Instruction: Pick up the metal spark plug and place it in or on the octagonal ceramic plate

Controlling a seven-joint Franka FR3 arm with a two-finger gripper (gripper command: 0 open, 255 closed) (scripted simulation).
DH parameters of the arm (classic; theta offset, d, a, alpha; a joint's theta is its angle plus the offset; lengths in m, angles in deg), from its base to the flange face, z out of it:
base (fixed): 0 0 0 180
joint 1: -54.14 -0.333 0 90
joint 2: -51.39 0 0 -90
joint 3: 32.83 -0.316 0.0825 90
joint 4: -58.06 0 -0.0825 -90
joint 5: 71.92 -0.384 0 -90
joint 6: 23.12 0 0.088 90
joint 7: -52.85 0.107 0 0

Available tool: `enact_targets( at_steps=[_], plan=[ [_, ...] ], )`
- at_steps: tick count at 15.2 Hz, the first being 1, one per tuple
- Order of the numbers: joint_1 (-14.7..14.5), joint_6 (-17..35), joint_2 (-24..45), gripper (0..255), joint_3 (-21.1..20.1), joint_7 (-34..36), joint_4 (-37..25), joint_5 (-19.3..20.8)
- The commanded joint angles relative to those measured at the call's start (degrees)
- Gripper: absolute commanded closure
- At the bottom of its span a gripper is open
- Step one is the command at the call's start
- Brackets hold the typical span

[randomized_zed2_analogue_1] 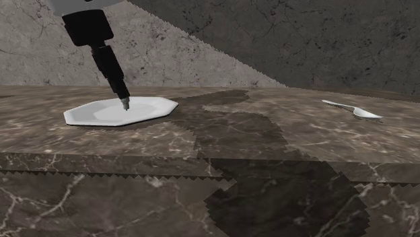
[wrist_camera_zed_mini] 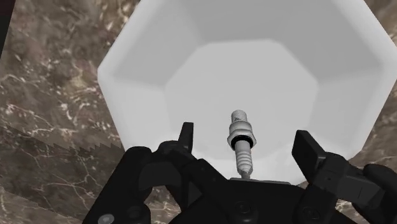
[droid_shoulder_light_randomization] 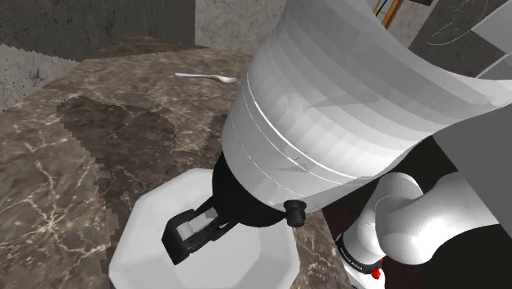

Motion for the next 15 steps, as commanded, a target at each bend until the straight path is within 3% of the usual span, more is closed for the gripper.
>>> enact_targets(
  at_steps=[1,3,7,15],
  plan=[
    [0.0,0.0,0.0,0,0.0,0.0,0.0,0.0],
    [0.0,0.0,0.0,0,0.0,0.0,0.0,0.0],
    [0.37,-7.28,0.74,0,0.12,0.4,-7.97,0.55],
    [0.37,-7.28,0.74,0,0.11,0.4,-7.97,0.54]
  ],
)
